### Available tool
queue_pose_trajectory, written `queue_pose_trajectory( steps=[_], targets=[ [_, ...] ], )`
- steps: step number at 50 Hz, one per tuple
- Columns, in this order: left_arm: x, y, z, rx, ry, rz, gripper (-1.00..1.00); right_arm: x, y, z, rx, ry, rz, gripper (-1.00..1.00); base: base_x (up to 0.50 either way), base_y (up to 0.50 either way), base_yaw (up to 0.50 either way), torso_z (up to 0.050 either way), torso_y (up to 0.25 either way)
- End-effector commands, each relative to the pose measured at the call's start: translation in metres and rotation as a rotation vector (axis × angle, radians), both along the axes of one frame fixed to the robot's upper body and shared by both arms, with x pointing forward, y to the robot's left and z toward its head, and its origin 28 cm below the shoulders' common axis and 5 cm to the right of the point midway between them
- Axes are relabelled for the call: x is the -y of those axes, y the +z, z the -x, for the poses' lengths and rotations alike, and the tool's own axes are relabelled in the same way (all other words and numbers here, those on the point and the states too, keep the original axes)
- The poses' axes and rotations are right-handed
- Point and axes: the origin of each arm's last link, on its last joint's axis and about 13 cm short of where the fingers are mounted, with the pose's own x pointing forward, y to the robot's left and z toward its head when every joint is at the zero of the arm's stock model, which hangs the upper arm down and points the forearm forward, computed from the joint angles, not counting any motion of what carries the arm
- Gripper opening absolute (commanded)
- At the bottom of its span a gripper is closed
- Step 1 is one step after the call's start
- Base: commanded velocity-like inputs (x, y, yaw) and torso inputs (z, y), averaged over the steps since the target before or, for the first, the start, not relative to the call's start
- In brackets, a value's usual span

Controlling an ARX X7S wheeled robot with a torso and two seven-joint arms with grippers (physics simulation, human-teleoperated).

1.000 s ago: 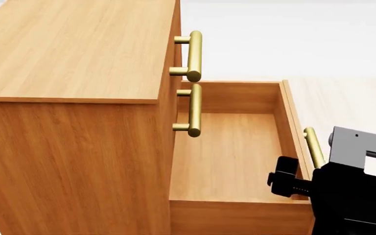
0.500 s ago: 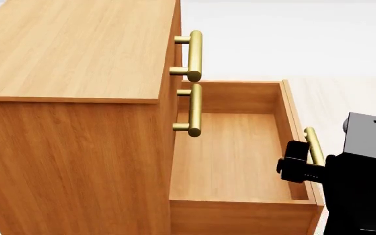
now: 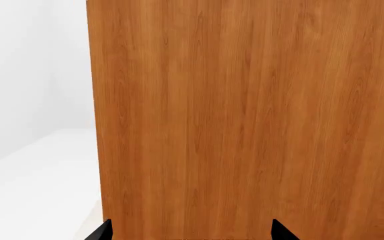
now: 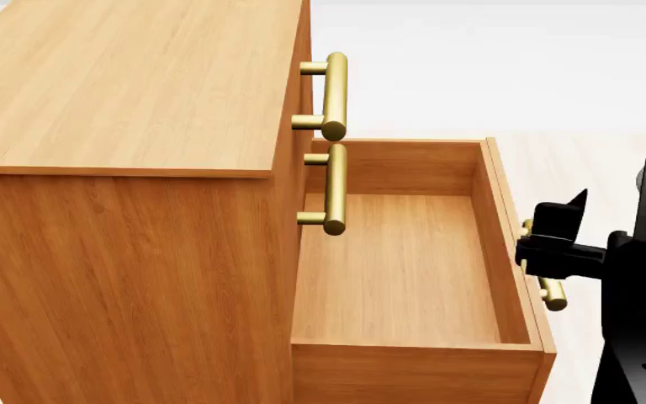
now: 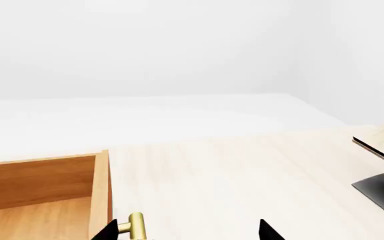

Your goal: Put the bowl in the bottom drawer of the cabinet and close it.

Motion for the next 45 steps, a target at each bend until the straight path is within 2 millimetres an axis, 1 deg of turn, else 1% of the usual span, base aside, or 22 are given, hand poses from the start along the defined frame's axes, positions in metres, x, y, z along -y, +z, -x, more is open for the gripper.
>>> queue_pose_trajectory(
  steps=[1,3,5,10,13,14,18,22,30,34,40,45],
  targets=[
    [0.000,0.001,0.000,0.014,-0.011,0.004,1.00,0.010,0.004,0.005,0.051,-0.090,0.071,1.00,0.00,0.00,0.00,0.000,0.000],
    [-0.001,0.002,-0.001,0.006,-0.016,0.040,1.00,0.013,0.004,0.007,0.057,-0.120,0.081,1.00,0.00,0.00,0.00,0.000,0.000],
    [0.000,0.002,0.000,0.014,-0.027,0.013,1.00,0.016,0.002,0.008,0.059,-0.146,0.089,1.00,0.00,0.00,0.00,0.000,0.000],
    [0.000,0.001,0.000,0.012,-0.026,0.015,1.00,0.020,0.000,0.011,0.062,-0.176,0.098,1.00,0.00,0.00,0.00,0.000,0.000],
    [0.000,0.001,0.000,0.014,-0.032,0.010,1.00,0.024,0.002,0.013,0.068,-0.209,0.091,1.00,0.00,0.00,0.00,0.000,0.000],
    [0.000,0.001,0.000,0.015,-0.032,0.009,1.00,0.025,0.002,0.014,0.073,-0.247,0.089,1.00,0.00,0.00,0.00,0.000,0.000],
    [0.000,0.001,0.001,0.016,-0.034,0.012,1.00,0.029,0.002,0.016,0.081,-0.289,0.062,1.00,0.00,0.00,0.00,0.000,0.000],
    [0.000,0.001,0.001,0.017,-0.032,0.013,1.00,0.031,0.004,0.019,0.089,-0.333,0.071,1.00,0.00,0.00,0.00,0.000,0.000],
    [0.002,0.001,0.004,0.017,-0.025,0.010,1.00,0.040,-0.001,0.023,0.070,-0.415,0.039,1.00,0.00,0.00,0.00,0.000,0.000],
    [0.001,0.001,0.004,0.016,-0.024,0.009,1.00,0.042,0.002,0.027,0.075,-0.439,0.028,1.00,0.00,0.00,0.00,0.000,0.000],
    [-0.001,0.002,0.005,0.016,-0.023,0.012,1.00,0.043,0.000,0.029,0.066,-0.468,0.023,1.00,0.00,0.00,0.00,0.000,0.000],
    [-0.001,0.001,0.004,0.016,-0.023,0.012,1.00,0.045,-0.005,0.024,0.050,-0.518,0.017,1.00,0.00,0.00,0.00,0.000,0.000]
  ],
)
